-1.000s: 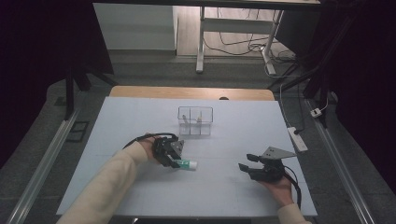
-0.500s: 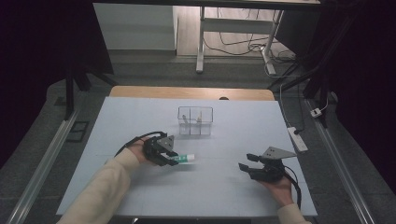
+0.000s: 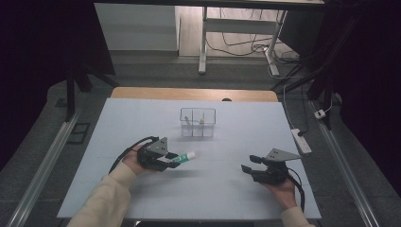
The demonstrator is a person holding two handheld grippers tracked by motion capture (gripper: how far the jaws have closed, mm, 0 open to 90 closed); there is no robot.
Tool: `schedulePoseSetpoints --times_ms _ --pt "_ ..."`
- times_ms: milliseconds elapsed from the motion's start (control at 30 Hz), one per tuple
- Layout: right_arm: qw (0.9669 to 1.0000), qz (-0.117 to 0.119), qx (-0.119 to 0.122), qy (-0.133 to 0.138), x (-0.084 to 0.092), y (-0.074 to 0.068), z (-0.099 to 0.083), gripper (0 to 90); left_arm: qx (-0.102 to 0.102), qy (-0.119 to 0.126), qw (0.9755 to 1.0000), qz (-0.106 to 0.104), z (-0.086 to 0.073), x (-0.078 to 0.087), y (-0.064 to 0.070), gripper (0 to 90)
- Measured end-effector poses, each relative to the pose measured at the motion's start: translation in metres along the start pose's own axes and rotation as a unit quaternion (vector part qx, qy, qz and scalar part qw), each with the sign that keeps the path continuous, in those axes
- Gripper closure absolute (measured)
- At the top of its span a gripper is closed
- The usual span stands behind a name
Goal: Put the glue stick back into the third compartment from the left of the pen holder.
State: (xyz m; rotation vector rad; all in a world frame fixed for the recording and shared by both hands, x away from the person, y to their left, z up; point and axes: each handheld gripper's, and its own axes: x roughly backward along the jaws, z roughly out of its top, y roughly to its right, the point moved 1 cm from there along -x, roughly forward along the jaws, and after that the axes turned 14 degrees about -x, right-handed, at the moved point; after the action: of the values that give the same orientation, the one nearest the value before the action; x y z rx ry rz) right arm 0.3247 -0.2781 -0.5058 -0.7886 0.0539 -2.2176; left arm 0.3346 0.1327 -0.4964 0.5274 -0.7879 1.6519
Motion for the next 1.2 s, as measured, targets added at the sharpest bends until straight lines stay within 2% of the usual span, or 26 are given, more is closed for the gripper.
schedulePoseSetpoints --times_ms 200,400,733,1200 --pt "1.0000 0.005 -0.004 0.007 -0.001 -0.003 0.002 41.4 0.026 0.027 0.9991 0.020 -0.002 0.002 0.009 66.0" --pt "0.9998 0.017 -0.008 0.011 -0.004 -0.010 0.004 39.5 0.034 0.039 0.9981 0.034 0.002 -0.003 0.017 66.0" --pt "0.9990 0.039 -0.012 0.017 -0.019 -0.023 0.010 36.8 0.045 0.049 0.9967 0.046 0.007 -0.014 0.024 66.0" --pt "0.9980 0.062 0.002 0.012 -0.040 -0.046 0.017 35.1 0.065 0.053 0.9947 0.060 0.008 -0.020 0.031 65.9"
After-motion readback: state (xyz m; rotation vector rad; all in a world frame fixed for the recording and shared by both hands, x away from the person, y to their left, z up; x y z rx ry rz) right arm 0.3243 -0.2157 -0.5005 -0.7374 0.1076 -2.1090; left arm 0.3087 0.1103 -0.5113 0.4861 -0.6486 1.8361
